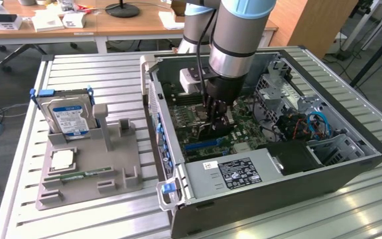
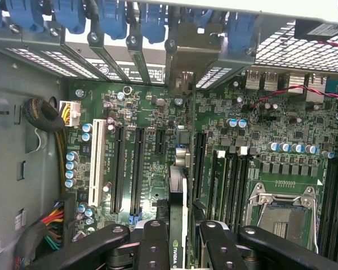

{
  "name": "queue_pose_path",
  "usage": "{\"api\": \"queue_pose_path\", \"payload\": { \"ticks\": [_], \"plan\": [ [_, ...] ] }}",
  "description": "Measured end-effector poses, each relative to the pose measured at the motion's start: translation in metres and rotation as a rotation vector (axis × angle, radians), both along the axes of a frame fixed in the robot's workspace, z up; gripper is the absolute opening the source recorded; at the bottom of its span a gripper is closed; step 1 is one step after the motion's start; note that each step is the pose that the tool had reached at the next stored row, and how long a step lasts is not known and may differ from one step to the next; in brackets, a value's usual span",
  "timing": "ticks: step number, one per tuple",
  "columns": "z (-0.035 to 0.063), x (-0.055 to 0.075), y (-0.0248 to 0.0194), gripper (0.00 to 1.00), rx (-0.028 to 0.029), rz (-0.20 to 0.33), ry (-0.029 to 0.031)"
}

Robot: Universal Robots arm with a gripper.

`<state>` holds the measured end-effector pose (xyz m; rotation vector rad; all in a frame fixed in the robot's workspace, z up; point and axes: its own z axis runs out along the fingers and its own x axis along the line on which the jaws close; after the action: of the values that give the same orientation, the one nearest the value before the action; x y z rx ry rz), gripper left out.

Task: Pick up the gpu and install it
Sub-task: 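Insert the gpu into the slot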

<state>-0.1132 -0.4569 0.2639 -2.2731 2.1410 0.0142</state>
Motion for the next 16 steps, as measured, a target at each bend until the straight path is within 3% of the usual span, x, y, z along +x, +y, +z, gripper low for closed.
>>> {"api": "queue_pose_path", "payload": {
  "ticks": [4,10,16],
  "plan": [
    [0.0,0.0,0.0,0.26,0.0,-0.001,-0.0001],
    [0.0,-0.0004,0.0,0.26,0.0,-0.001,-0.0088],
    [0.0,-0.0016,0.0,0.26,-0.0001,-0.014,-0.0106]
  ]
}}
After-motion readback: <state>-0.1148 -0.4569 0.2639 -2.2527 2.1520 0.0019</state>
